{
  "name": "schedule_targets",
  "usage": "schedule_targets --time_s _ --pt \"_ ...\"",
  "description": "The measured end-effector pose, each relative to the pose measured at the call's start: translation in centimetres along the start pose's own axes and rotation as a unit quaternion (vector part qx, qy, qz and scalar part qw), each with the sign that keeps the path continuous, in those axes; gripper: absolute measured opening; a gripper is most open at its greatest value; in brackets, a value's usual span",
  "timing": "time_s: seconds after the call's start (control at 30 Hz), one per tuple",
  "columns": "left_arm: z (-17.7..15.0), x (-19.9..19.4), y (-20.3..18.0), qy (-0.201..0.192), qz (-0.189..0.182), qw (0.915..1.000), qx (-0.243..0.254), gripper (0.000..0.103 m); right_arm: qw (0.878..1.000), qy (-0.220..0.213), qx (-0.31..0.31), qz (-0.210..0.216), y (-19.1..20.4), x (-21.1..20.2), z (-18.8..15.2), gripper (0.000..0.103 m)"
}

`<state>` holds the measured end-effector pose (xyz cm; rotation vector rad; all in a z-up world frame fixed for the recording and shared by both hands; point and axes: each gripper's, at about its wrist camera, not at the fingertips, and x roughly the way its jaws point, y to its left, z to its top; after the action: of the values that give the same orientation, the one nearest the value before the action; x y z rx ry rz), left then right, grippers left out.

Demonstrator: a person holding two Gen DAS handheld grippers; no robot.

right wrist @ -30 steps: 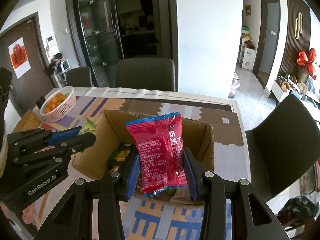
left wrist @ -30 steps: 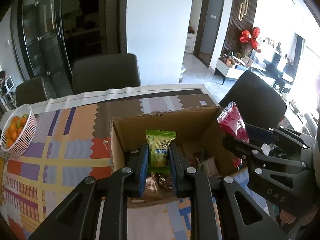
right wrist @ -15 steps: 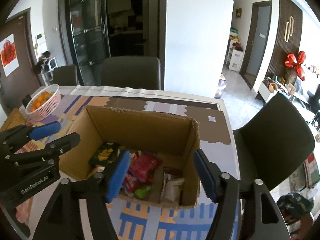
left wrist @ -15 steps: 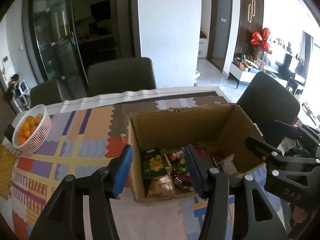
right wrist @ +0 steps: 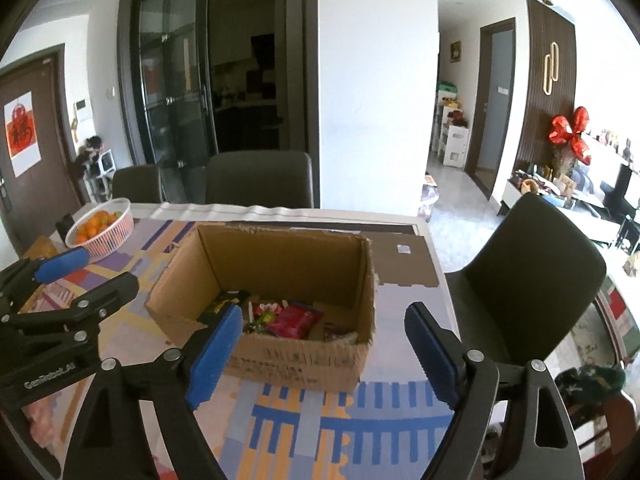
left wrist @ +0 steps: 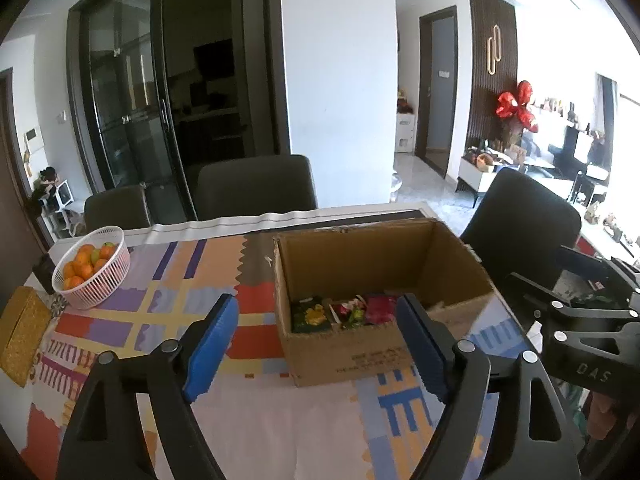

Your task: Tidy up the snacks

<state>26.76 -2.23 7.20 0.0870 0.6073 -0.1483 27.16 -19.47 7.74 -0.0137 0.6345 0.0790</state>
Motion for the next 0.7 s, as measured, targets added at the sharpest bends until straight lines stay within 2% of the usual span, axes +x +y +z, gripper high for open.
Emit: schedule_targets --time_s 0.23,0.43,0.7 --pt "-1.8 -3.5 -0.8 -0.025 0.009 0.9996 0.012 0.087 1.0 -0.012 0.004 -0.005 -0.2 -3.3 -2.3 0.086" --pt "-4.0 -6.4 -1.3 -0.05 0.011 0.9986 0.014 0.095 1.0 -0.023 0.004 -0.008 -0.2 -6.0 -4.2 0.088" --pt "-6.7 -9.5 -1.3 -0.055 0.013 0.9984 -0.001 0.1 0.998 -0.05 -0.004 -0.024 0.6 -9.7 -6.8 0.092"
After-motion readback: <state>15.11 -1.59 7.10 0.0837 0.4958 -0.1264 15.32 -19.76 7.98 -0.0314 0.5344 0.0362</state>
